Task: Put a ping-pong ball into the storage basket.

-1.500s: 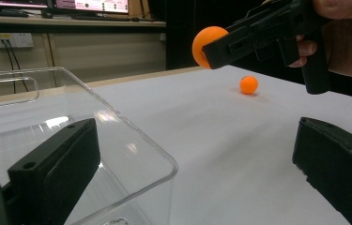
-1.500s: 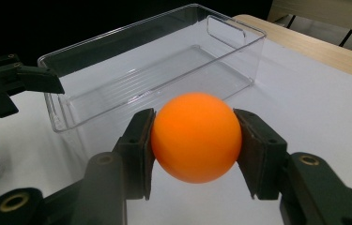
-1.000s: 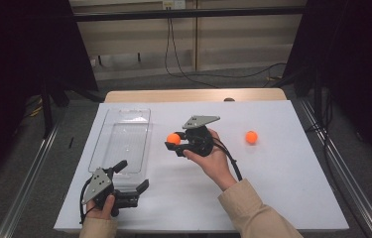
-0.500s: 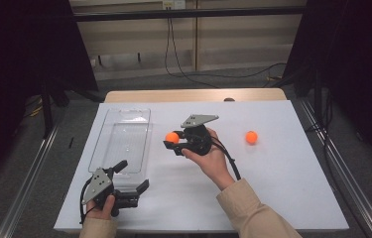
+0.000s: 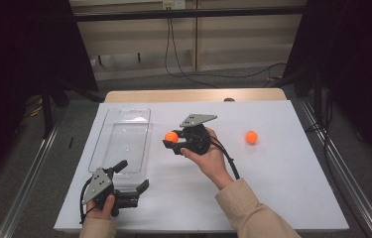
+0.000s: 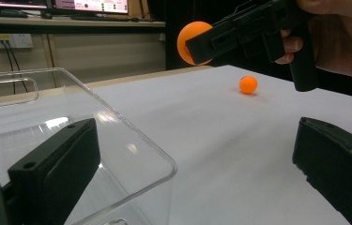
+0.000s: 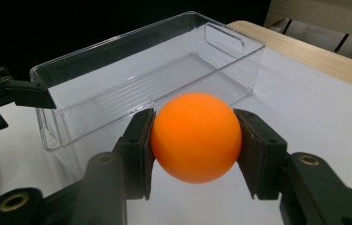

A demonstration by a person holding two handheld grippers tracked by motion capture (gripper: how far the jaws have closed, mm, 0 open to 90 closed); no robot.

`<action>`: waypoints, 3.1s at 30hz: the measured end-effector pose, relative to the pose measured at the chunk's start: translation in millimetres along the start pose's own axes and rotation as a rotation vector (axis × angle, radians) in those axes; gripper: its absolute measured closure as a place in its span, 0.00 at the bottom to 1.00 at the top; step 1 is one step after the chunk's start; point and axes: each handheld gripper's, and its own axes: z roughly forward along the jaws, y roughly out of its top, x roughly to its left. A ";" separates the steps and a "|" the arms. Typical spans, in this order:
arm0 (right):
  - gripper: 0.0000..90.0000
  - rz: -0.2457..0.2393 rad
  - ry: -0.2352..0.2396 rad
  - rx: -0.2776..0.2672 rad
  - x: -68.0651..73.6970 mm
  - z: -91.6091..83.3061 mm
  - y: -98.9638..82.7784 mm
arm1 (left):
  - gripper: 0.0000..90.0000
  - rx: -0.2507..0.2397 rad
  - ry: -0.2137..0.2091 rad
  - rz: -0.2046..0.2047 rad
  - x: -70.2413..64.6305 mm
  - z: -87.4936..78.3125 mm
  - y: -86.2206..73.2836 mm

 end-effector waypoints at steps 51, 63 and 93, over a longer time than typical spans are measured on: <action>0.57 -0.015 0.004 0.006 3.3 9.6 9.2 | 0.01 0.005 -0.008 0.012 -0.7 0.1 0.6; 0.57 -0.014 0.006 -0.001 3.8 11.2 11.7 | 0.01 0.004 -0.010 0.012 -0.9 0.2 0.7; 0.57 -0.034 0.009 0.003 8.6 17.5 18.9 | 0.01 0.001 -0.010 0.012 -1.2 0.3 0.6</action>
